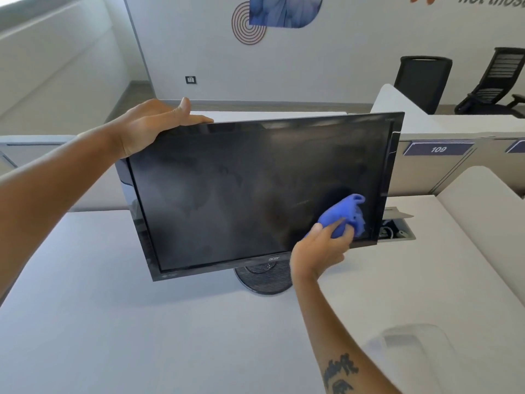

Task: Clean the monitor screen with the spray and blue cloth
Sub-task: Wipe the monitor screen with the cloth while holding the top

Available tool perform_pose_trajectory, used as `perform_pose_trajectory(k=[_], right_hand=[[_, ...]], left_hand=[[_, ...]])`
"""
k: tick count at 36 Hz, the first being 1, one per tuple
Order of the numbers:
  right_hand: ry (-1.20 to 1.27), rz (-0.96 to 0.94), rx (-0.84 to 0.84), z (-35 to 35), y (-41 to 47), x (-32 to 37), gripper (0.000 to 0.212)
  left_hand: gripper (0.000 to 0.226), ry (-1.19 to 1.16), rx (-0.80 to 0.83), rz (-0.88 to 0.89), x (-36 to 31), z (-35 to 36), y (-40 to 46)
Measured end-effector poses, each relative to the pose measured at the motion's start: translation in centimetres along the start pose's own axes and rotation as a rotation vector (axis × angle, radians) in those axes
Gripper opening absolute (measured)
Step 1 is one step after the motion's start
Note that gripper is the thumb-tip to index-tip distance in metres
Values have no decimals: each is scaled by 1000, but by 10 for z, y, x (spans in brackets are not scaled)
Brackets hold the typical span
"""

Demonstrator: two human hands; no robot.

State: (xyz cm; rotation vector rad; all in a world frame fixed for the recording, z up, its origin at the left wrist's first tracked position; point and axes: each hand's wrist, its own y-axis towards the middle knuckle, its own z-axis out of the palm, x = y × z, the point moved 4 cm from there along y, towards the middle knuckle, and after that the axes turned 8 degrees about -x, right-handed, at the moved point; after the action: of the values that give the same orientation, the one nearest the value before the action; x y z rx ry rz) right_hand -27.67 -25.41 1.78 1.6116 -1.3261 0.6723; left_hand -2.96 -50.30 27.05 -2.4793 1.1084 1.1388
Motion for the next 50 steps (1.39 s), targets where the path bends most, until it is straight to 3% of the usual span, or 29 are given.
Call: perform_pose_trajectory(k=[2,4,7,9,11,17,19,21,25,29,31,34,37,40,43,47,50], right_hand=[[26,-122,81,3,-28,10,42],[-40,-385,198,7,-55,18,30],[-180,-1095,344,18,-98,16,45],[-165,-1271,292,18,-86,18,51],[-165,-1152,233,13,-56,27,53],[-171,-168,-139,-5,60,32,58],[-126,-18,-203,-2,68,38,59],[-115,-45,-193,2,62,55,61],[-87,-454,28,19,3,88,57],[-81,-1256,274,38,-112,79,66],[-85,-1542,357,37,-147,62,61],[-85,-1665,320,37,-142,58,67],[-42,-1508,264,35,-102,80,59],[-39,-1203,109,27,-31,104,52],[-148,-842,-47,18,46,111,62],[-183,-321,-138,0,105,84,63],[-56,-44,-123,-11,101,33,59]], left_hand=[[70,-18,-4,12,1,0,-1],[69,-23,-4,21,-1,1,-1],[65,-1,-2,37,-1,-1,-1],[65,17,-1,48,-1,-2,-1],[68,14,1,43,2,-2,-1],[72,25,23,22,7,-2,3],[72,28,26,19,7,-2,4],[73,32,22,14,8,-2,5],[73,8,21,15,10,-1,3],[73,-18,28,37,7,0,3],[77,-11,28,35,5,0,3],[73,-8,30,43,4,0,2],[74,-4,27,48,4,-1,-1],[83,8,16,26,4,-1,2],[81,-4,29,17,5,0,3],[74,-24,28,8,3,0,4],[69,-30,41,27,3,0,2]])
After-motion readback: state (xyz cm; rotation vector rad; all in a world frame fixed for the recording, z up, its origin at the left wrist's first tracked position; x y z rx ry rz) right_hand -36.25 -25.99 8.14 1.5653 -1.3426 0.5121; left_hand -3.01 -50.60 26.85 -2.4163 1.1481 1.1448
